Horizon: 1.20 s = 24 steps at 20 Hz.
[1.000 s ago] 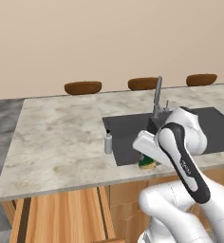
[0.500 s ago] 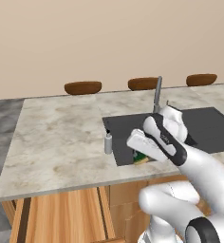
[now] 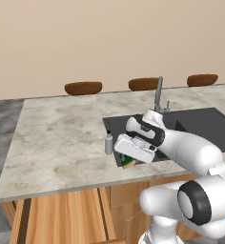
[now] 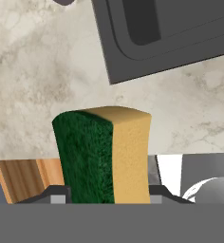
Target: Restock the sink supplies by placing the sponge and soap dispenser on the counter and next to the sink. Make sure the soap dispenser is upright.
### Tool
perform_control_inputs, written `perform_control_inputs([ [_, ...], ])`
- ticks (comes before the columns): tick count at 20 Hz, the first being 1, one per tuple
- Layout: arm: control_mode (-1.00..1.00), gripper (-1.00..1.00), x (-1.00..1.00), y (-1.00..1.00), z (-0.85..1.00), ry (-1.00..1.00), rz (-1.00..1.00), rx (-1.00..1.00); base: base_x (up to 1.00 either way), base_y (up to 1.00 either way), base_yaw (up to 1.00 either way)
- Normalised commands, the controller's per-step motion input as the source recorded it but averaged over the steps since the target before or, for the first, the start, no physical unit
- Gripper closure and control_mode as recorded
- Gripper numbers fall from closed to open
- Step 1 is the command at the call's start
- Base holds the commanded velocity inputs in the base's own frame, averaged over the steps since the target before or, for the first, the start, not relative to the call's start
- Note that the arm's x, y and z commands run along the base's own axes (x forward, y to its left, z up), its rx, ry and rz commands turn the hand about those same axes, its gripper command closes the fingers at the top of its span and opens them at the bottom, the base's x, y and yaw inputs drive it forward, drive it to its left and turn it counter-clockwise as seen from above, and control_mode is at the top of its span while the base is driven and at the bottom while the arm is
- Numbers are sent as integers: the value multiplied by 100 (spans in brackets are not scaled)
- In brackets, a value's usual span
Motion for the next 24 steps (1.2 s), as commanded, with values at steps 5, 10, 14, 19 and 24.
perform_control_inputs([
  [5, -100, 100, 13, 12, -26, -3, 3, 0, 0, 0, 0],
  [10, -100, 100, 19, 17, -47, -2, 6, 0, 0, 0, 0],
  [14, -100, 100, 16, 20, -14, -9, 6, 0, 0, 0, 0],
  [19, -100, 100, 19, 13, -20, -7, 6, 0, 0, 0, 0],
  [24, -100, 100, 6, 22, -28, -4, 6, 0, 0, 0, 0],
])
